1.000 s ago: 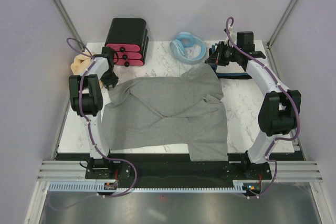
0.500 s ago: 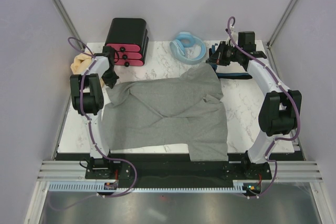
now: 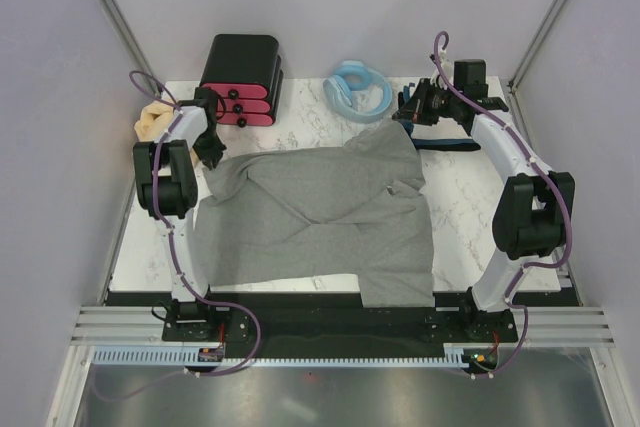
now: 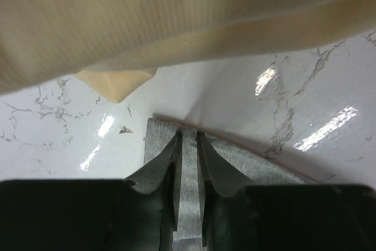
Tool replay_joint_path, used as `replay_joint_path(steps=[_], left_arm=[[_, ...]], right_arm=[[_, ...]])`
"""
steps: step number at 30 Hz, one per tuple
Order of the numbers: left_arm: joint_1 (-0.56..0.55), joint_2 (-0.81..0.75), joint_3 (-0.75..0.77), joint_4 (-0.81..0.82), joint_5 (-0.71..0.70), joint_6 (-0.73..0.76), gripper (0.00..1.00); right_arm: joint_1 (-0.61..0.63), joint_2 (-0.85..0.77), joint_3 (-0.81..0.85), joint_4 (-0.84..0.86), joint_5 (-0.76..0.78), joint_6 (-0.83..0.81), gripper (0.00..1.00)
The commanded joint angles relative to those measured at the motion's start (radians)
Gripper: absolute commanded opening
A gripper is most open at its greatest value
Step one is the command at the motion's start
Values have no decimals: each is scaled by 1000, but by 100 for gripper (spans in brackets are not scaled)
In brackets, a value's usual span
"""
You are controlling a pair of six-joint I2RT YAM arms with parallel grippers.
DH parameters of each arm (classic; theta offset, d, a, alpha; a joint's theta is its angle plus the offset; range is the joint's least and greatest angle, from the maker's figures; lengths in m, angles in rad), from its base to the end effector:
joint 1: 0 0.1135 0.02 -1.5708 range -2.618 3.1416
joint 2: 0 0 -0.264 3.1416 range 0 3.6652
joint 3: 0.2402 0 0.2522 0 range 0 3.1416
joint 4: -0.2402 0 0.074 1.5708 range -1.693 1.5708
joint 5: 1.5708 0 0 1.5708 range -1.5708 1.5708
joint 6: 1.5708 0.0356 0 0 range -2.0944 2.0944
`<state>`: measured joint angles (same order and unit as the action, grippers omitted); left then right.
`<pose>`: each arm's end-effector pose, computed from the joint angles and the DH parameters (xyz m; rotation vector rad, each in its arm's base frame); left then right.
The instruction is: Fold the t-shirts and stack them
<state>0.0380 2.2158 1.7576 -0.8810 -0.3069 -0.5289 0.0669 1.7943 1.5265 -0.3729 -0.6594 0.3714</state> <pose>0.4490 0.0278 0.1649 -0.8385 2.6970 0.3438 0.4101 0.0493 0.3029 -0.0395 2.2209 0.9700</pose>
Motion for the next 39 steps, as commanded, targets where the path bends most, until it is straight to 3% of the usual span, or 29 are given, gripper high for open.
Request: replay_joint_path(steps=[1, 5, 15, 39], left_arm=[[0, -8, 23, -13, 20, 9, 24], [2, -37, 40, -15, 14, 13, 26], [0, -103, -3, -27, 9, -32, 45], [7, 13, 51, -27, 55, -60, 53]], right_arm=[[-7, -38, 20, 37, -19, 3, 0], [-7, -47, 17, 35, -17, 0, 0], [-13, -55, 9, 45, -29, 1, 0], [-15, -67, -12, 69, -48, 20, 0]])
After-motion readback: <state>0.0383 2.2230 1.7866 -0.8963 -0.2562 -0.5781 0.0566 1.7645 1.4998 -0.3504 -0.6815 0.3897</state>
